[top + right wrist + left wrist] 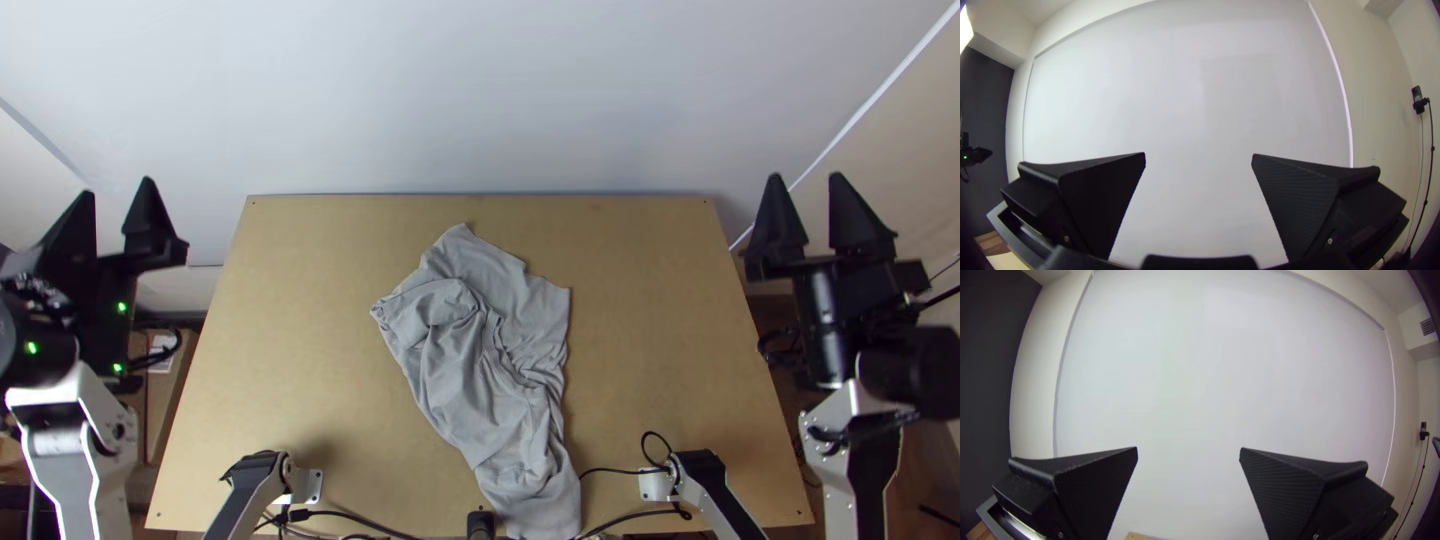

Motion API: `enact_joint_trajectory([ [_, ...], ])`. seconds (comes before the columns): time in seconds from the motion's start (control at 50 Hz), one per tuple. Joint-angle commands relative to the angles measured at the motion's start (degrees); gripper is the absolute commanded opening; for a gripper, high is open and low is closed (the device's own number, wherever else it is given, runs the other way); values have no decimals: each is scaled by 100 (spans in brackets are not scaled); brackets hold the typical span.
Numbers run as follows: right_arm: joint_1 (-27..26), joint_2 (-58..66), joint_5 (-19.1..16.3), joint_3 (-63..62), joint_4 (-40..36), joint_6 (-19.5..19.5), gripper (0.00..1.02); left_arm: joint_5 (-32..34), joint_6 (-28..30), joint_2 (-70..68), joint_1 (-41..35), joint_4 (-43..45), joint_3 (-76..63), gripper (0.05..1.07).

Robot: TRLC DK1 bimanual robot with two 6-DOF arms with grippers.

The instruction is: Fold the t-shirt

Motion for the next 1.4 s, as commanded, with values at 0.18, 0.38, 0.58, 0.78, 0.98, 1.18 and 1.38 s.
enact_joint_trajectory([
  [0.18,624,984,2,999,-1102,150,98,-66,-127,1807,-345,-2431,2327,103],
  [0.38,931,2109,2,1834,-2614,378,98,13,-347,2493,-460,-3284,3012,103],
  [0.58,1555,3111,-16,2273,-3748,1240,98,75,-514,2818,-688,-3565,3127,103],
  [0.78,2364,3744,-24,2168,-3985,1908,98,321,-1068,3345,-776,-4154,3337,103],
  [0.98,2707,4263,-622,2168,-3835,2417,98,330,-1147,3706,-934,-4426,3337,103],
  [1.18,3023,5194,-1211,2590,-3958,2716,98,330,-1314,3820,-943,-4620,3179,103],
  [1.38,3261,6099,-1492,2713,-3976,2901,97,734,-1314,3741,-829,-4725,3056,103],
])
